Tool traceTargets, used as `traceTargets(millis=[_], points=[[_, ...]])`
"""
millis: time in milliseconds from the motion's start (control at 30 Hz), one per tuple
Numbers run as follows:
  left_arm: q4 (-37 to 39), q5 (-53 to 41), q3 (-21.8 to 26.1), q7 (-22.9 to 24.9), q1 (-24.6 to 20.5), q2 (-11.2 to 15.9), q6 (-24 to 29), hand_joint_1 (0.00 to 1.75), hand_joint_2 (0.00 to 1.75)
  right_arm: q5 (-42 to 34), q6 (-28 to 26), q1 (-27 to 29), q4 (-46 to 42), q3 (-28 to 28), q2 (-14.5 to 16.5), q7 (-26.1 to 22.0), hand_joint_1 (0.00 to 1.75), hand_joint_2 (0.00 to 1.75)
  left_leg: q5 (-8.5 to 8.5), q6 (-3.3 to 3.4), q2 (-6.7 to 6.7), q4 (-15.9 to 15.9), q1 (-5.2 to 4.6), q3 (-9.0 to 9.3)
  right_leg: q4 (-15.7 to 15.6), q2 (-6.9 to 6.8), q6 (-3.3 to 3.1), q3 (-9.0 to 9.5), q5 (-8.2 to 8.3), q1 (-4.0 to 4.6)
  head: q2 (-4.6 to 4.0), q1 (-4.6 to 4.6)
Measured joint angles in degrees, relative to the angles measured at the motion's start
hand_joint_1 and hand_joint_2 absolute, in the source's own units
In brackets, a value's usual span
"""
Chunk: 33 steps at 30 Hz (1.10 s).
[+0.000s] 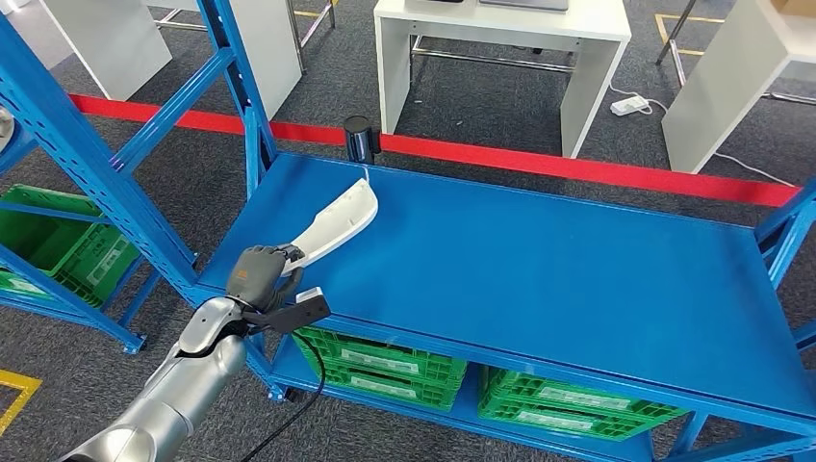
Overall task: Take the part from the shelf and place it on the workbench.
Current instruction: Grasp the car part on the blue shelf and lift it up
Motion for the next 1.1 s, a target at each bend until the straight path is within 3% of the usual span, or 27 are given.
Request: traceTargets(millis=[300,500,633,800,1100], points=[[-16.57,10.23,0.89,-4.09,6.49,0.11,-3.73,1.75,1.75,0.02,0.00,0.09,0.00,-0.01,0.00,-0.09,0.00,0.00,-0.02,0.00,0.00,-0.01,-0.01,-0.01,-0.03,0.01,-0.03,-0.01,-0.03,-0.01,0.00,0.02],[-32.42,31.14,1.35,-13.47,13.10,-1.30,-13.81,1.75,1.75,-0.24,0.00,0.33,-0.01,-0.38,0.00,-0.05,0.00,0.00,-0.03,-0.01,-0.04,-0.03,-0.01,-0.02,-0.06,-0.01,-0.04,-0.02,-0.04,-0.03,0.00,0.01],[-40.87,38.15,1.23,-15.19,16.47,-2.73,-17.18,1.75,1.75,-0.42,0.00,0.34,0.00,-0.48,0.01,0.02,0.00,0.00,-0.07,-0.03,-0.02,-0.04,-0.02,-0.01,-0.07,0.01,-0.04,-0.02,-0.04,-0.03,0.00,0.01],[-49.67,52.80,0.95,-16.94,20.67,-3.78,-26.73,1.75,1.75,-0.37,0.00,0.35,-0.01,-0.93,0.04,0.38,0.00,0.00,-0.07,-0.03,-0.03,-0.05,-0.01,0.00,-0.08,0.00,-0.05,-0.02,-0.05,-0.02,0.00,0.01],[-57.79,55.95,-0.56,-17.38,24.39,-4.52,-30.12,1.75,1.75,0.49,0.00,0.27,0.01,-1.40,0.31,1.14,0.00,0.00,-0.17,0.05,-0.02,0.02,-0.22,0.00,-0.18,-0.01,0.06,0.02,-0.04,-0.27,0.00,0.01]])
